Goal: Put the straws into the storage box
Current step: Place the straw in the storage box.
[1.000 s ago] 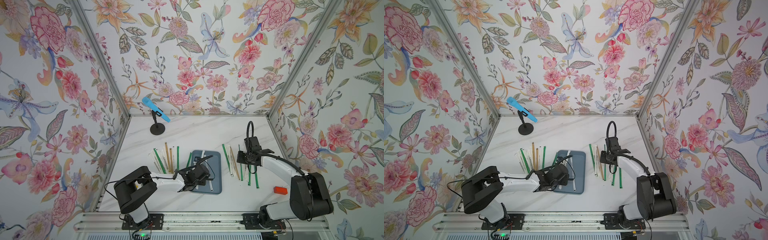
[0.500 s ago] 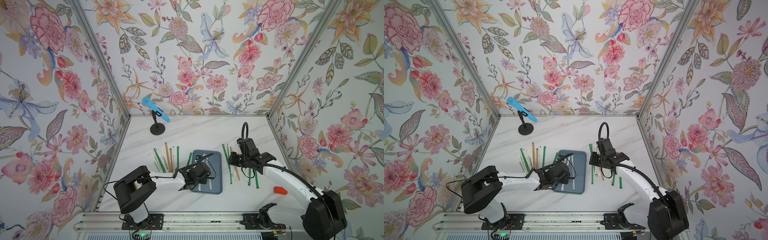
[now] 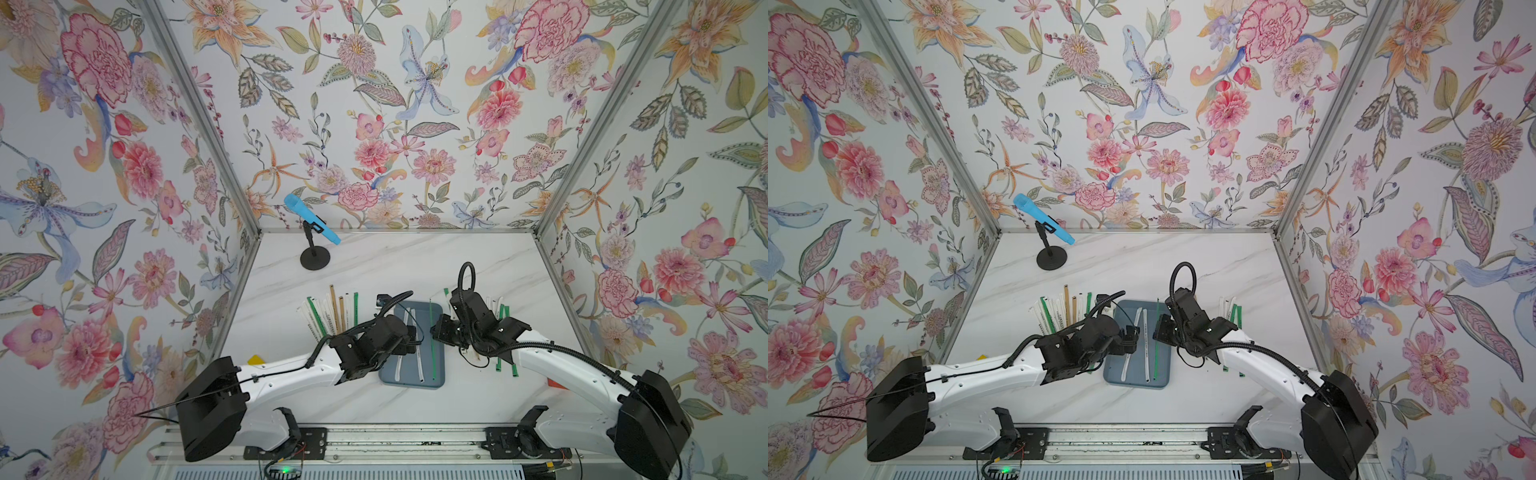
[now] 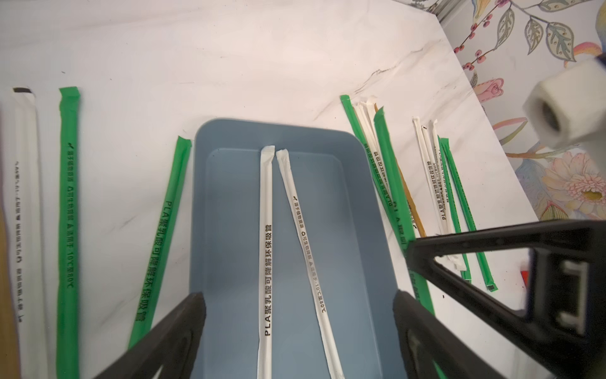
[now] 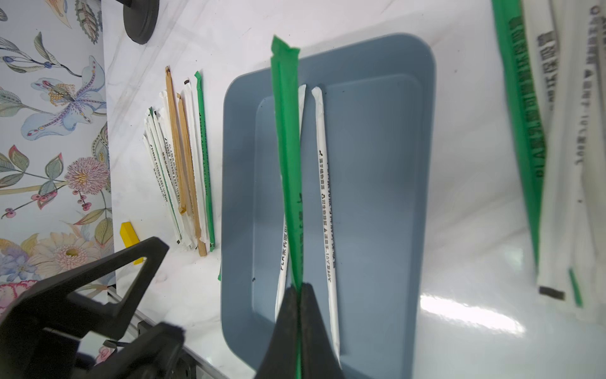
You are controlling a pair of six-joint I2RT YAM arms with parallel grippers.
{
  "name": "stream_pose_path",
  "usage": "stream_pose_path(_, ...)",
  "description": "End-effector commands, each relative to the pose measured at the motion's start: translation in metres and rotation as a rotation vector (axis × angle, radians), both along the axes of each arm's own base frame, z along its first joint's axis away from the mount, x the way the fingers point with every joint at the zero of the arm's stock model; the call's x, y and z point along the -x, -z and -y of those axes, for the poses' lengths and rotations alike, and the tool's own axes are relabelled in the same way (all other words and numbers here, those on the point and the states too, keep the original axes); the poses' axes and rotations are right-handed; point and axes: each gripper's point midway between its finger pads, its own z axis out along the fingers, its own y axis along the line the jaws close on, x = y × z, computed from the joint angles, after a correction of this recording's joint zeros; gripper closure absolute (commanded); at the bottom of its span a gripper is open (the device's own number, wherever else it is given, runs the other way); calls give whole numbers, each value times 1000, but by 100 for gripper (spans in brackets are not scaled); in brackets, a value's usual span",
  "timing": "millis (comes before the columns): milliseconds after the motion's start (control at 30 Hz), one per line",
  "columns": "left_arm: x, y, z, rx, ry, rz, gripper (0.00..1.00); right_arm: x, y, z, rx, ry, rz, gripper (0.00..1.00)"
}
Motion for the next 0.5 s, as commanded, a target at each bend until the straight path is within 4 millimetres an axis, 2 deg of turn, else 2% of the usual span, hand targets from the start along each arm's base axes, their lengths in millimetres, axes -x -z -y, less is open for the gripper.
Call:
stream_pose_path(0, -4, 30, -43, -145, -56, -42, 7, -4, 16, -6, 10, 37, -17, 95)
stream_pose_path(200, -9, 56, -69, -221, -44, -56, 8, 5, 53, 0, 62, 40, -81, 94)
stream_pose_path(333, -8, 75, -77, -268, -11, -69, 11, 7, 68, -2, 52, 48, -107, 94)
stream_pose_path(467, -8, 81, -75, -290, 24, -62, 18, 5, 81, 0, 86, 47, -112, 94)
